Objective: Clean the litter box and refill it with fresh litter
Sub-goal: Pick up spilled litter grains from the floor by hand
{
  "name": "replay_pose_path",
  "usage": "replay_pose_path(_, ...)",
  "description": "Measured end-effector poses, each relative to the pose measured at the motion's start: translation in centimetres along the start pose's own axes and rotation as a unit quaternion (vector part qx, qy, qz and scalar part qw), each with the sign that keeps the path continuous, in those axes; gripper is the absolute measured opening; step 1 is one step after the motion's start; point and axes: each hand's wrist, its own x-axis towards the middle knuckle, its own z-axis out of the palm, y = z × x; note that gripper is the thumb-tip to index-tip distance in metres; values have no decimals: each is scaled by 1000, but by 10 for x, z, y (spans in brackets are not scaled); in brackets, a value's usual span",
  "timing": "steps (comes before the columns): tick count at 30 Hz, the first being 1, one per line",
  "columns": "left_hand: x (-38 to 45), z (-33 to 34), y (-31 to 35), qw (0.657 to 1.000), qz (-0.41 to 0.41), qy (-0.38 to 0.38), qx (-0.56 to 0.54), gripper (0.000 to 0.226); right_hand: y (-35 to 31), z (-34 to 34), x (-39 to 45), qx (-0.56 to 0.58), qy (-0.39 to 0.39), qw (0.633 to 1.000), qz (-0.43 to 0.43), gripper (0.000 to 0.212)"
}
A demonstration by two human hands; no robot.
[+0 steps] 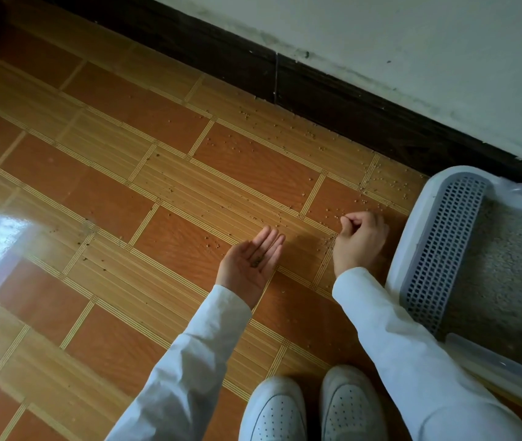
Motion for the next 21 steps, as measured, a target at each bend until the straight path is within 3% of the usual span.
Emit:
replay_pose_path(5, 2, -1, -3, 1000, 8, -4, 6, 40, -13, -9, -20, 56, -33, 997, -44, 4)
replay_pose_path(9, 7, 2, -4, 999, 15, 12, 29, 40, -39, -13, -71, 125, -112, 959, -229, 2)
replay_pose_path(12, 7, 4, -5, 999, 16, 21, 29, 38, -44, -10, -83, 142, -149, 931, -302, 10)
replay_pose_path(14, 7, 4, -3, 1000, 21, 15, 8, 38, -41, -9, -70, 136, -130, 942, -279, 15)
replay_pose_path(18, 3, 1, 5, 1000, 22, -6, -15, 40, -27, -9, -28, 107, -71, 985, -115, 16)
replay_pose_path(21, 4, 0, 8, 1000, 23, -6, -15, 41, -15, 0, -10, 53, -36, 997, -37, 21)
